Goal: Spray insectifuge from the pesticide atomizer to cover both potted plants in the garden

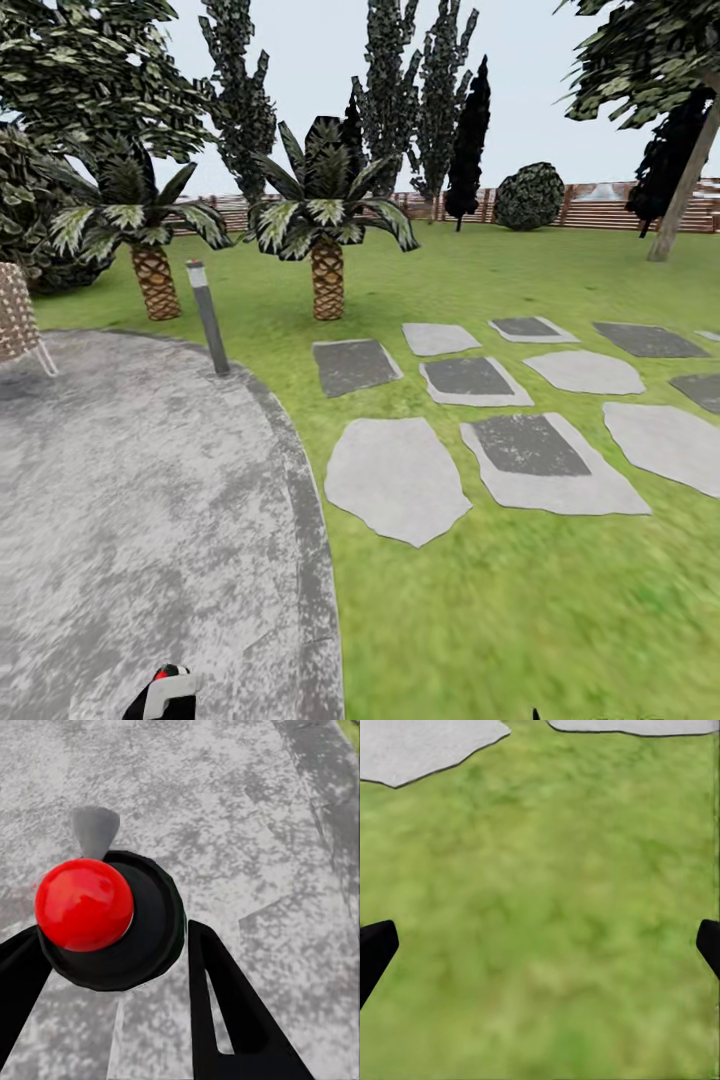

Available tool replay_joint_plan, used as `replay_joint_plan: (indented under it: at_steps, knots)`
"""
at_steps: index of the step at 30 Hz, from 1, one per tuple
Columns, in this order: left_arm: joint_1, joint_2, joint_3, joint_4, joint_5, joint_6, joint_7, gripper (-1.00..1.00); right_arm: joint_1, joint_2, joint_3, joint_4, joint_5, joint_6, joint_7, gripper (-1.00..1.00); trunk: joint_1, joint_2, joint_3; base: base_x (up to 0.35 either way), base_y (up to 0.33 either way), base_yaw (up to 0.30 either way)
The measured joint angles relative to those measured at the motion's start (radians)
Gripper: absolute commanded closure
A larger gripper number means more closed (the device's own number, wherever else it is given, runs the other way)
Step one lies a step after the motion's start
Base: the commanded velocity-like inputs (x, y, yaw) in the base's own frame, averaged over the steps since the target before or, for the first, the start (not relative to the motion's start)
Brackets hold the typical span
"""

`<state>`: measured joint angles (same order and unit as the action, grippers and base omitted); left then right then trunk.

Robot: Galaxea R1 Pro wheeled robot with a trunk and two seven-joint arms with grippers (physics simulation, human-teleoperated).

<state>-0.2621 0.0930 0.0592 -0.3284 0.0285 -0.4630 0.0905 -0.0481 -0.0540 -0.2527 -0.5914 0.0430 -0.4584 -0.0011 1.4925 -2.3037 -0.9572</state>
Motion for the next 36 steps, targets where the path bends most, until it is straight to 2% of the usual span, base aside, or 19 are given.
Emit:
replay_joint_plan:
  at_steps: [36]
  knots:
    - [0.0,0.003,0.0,0.021,-0.002,0.0,0.002,1.0,0.0,0.0,0.002,0.002,0.004,0.0,0.0,-1.0,0.0,0.0,0.0,0.233,-0.202,-0.3]
